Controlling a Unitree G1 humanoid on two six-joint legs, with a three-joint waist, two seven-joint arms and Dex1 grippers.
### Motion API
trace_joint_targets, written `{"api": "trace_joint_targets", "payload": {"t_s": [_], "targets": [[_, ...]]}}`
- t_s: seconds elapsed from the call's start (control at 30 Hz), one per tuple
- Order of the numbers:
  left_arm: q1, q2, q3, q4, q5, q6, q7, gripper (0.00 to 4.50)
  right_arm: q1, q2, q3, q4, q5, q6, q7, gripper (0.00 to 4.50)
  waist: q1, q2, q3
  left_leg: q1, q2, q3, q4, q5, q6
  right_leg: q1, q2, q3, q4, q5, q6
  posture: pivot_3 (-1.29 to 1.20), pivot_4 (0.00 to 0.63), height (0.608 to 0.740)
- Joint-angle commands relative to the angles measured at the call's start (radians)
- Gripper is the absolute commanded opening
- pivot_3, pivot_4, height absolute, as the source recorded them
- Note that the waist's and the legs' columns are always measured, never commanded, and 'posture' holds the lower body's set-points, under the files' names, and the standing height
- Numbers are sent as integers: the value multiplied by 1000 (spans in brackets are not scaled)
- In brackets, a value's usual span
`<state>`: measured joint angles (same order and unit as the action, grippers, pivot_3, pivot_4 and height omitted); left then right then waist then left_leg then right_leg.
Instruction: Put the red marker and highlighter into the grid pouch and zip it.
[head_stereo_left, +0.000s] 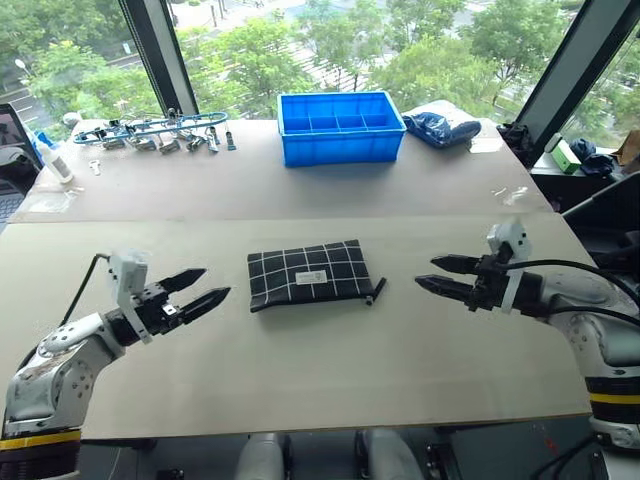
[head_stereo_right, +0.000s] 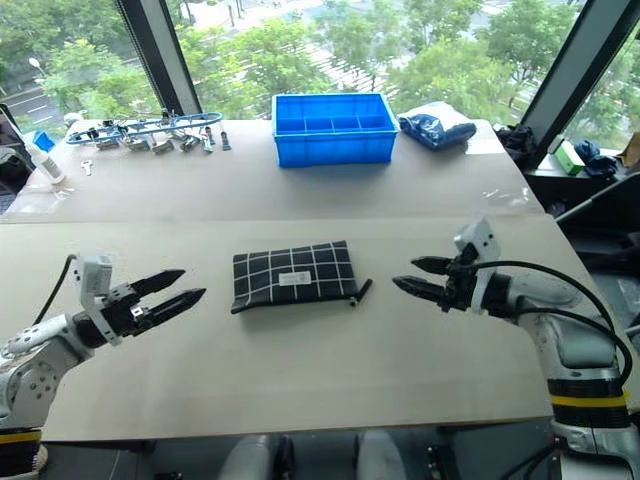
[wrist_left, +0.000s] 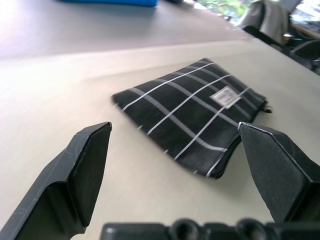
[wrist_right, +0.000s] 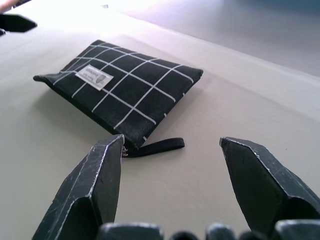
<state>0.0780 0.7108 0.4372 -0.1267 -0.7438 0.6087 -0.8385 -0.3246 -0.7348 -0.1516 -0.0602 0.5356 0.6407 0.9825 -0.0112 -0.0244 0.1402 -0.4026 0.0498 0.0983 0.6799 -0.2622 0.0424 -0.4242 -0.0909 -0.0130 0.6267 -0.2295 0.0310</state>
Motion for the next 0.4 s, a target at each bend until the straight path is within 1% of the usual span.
{"api": "trace_joint_targets", "payload": {"t_s": [0.03,0.13,0.23,0.4], "targets": [[67,-8,120,-73,-32,-10,28,4415,-4,5,-35,19,24,-14,6,3459,2,0,0,0,0,0,0,0,0,0,0,0,0,0,0,0,150,740],[103,-23,174,-76,-29,-18,56,4415,-21,13,-46,45,27,-18,2,3459,11,0,0,0,0,0,1,0,0,1,-1,0,0,0,0,0,150,740],[103,-37,216,-75,-41,-10,87,4415,-32,9,-47,52,28,-17,12,3459,14,0,0,1,-1,0,1,0,0,1,-1,0,1,0,0,0,150,740],[89,-54,222,-83,-53,-12,98,4415,-47,16,-32,53,16,-14,9,3459,14,0,0,1,-1,0,0,0,0,1,0,0,1,0,-1,0,150,740]]}}
